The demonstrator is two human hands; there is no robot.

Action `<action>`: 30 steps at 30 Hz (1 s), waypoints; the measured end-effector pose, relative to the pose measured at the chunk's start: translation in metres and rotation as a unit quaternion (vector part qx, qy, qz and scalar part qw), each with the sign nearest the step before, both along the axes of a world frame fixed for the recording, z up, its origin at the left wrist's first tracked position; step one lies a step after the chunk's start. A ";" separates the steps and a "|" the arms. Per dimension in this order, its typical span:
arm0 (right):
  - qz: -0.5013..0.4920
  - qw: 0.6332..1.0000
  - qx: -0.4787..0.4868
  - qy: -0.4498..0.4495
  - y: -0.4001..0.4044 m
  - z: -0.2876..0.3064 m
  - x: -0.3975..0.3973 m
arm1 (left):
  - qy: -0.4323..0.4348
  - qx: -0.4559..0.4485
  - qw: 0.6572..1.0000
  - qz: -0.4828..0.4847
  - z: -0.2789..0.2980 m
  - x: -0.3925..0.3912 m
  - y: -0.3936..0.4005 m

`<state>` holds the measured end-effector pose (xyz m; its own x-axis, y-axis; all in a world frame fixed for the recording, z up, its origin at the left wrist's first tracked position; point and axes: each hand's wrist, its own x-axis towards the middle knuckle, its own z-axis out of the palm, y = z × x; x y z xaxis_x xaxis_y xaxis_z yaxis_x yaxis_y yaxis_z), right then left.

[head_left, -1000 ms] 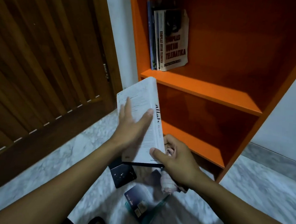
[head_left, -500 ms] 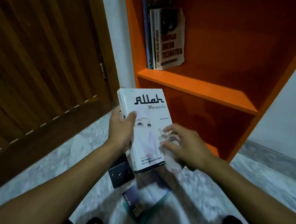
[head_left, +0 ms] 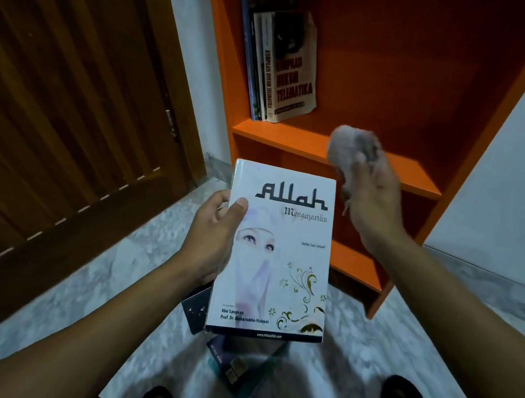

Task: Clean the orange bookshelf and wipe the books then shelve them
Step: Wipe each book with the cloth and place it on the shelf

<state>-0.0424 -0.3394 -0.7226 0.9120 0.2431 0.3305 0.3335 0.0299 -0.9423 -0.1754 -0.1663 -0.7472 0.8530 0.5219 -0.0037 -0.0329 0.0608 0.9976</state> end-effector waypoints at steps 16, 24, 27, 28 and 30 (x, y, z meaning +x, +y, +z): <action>0.229 0.902 -0.219 -0.295 -0.002 -0.081 -0.061 | -0.005 -0.126 0.980 0.153 0.006 0.007 0.023; 0.239 0.927 -0.192 -0.217 -0.005 -0.071 -0.061 | -0.022 -0.133 0.965 0.223 0.010 0.004 0.041; 0.271 0.927 -0.206 -0.157 -0.003 -0.065 -0.049 | -0.015 -0.102 0.971 0.218 0.008 0.005 0.042; 0.270 0.938 -0.185 -0.115 -0.002 -0.064 -0.043 | -0.008 -0.090 0.973 0.210 0.008 0.004 0.042; 0.218 0.968 -0.124 -0.008 0.002 -0.057 -0.034 | 0.003 -0.076 0.979 0.191 0.005 0.004 0.039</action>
